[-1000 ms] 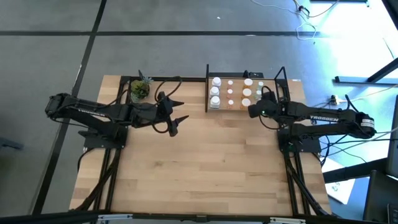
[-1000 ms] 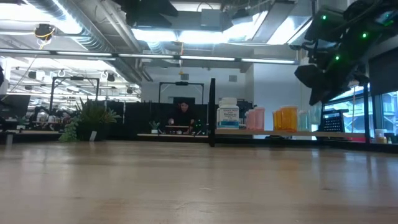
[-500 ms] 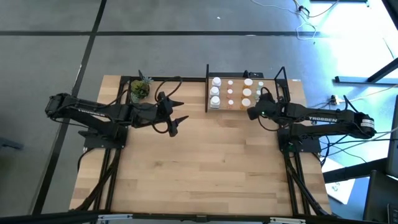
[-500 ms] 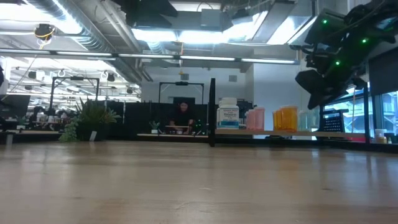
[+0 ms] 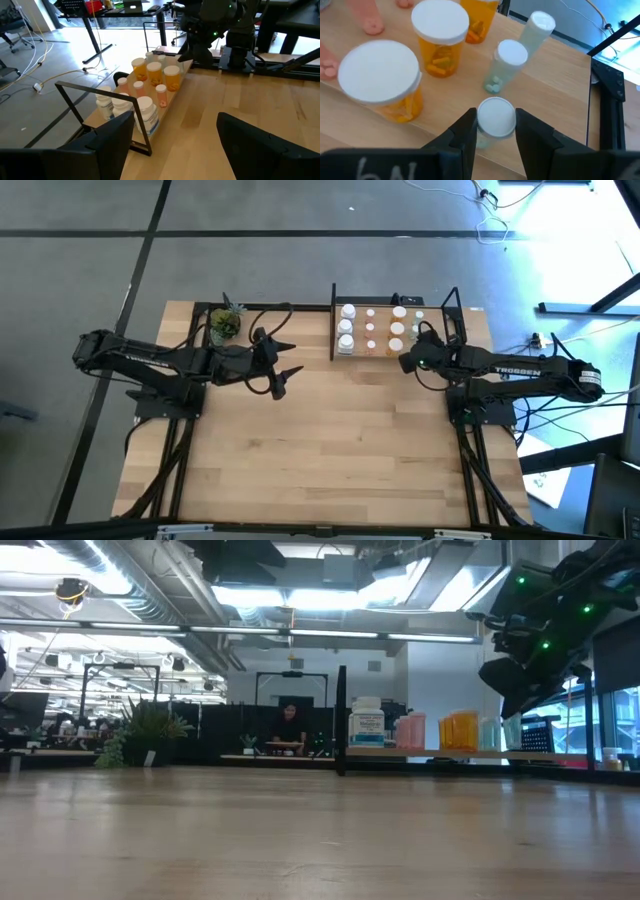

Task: Pick and place medicine bottles onto shelf by color
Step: Put the blue pill bottle on the shelf aligned with the other blue pill bottles

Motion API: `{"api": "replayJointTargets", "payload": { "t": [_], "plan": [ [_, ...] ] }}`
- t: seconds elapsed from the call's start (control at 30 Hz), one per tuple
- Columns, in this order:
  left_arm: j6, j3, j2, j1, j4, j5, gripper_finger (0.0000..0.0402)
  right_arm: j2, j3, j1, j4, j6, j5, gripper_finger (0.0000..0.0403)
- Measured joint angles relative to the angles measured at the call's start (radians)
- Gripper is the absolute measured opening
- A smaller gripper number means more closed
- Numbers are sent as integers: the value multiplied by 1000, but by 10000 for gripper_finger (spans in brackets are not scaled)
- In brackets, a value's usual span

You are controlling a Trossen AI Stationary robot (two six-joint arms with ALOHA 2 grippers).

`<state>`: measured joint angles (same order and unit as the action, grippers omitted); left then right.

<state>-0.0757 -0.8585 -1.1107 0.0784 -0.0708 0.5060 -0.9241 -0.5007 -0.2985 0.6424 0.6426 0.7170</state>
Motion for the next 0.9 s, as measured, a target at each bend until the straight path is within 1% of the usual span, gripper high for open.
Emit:
{"api": "replayJointTargets", "payload": {
  "t": [0.27, 0.67, 0.77, 0.9],
  "plan": [
    [0, 0, 0, 0, 0, 0, 279, -58, -1, 0, -8, 6, 15, 122],
    [0, 0, 0, 0, 0, 0, 279, -62, -1, 0, -43, 4, -3, 124],
    [0, 0, 0, 0, 0, 0, 279, -62, -1, 0, -44, 4, -4, 135],
    [0, 0, 0, 0, -4, 0, 279, -64, 1, 1, -39, 3, -15, 161]
  ]
}}
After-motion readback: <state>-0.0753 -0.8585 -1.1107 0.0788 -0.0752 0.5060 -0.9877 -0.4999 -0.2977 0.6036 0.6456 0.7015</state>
